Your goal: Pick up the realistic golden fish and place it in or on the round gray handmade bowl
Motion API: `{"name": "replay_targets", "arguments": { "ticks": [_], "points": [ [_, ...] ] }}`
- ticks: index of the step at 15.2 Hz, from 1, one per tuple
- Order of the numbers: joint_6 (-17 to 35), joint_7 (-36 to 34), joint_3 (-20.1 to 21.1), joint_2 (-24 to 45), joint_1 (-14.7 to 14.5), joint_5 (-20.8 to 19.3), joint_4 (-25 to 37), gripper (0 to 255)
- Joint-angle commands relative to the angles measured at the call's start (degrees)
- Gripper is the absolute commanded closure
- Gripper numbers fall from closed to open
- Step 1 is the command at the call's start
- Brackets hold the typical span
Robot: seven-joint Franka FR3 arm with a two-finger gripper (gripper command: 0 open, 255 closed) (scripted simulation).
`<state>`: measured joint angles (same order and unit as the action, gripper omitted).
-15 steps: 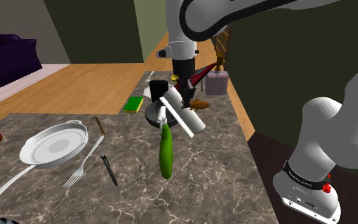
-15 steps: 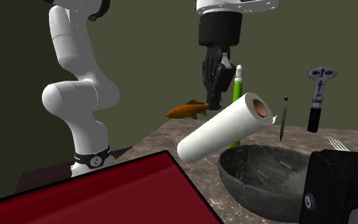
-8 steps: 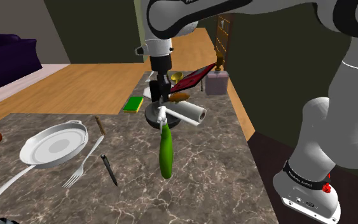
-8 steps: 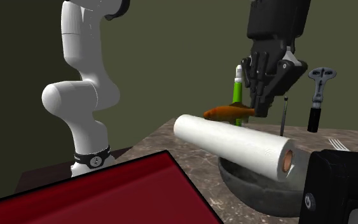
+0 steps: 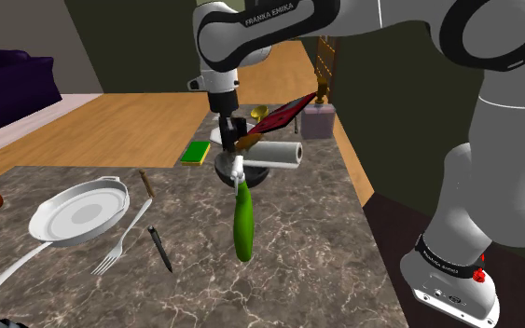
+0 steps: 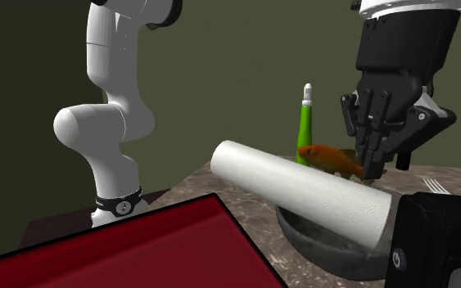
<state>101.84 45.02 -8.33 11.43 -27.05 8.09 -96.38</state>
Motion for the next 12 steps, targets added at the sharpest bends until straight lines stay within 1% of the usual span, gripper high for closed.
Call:
{"name": "replay_targets", "arguments": {
  "ticks": [1, 6, 12],
  "points": [
    [1.4, 0.2, 0.0, 0.4, 0.0, 0.1, -0.9, 255],
    [4.6, 0.6, 0.1, 1.1, 0.0, 0.3, -3.5, 255],
    [4.6, 0.6, 0.1, 1.1, 0.0, 0.3, -3.5, 255]
  ]
}}
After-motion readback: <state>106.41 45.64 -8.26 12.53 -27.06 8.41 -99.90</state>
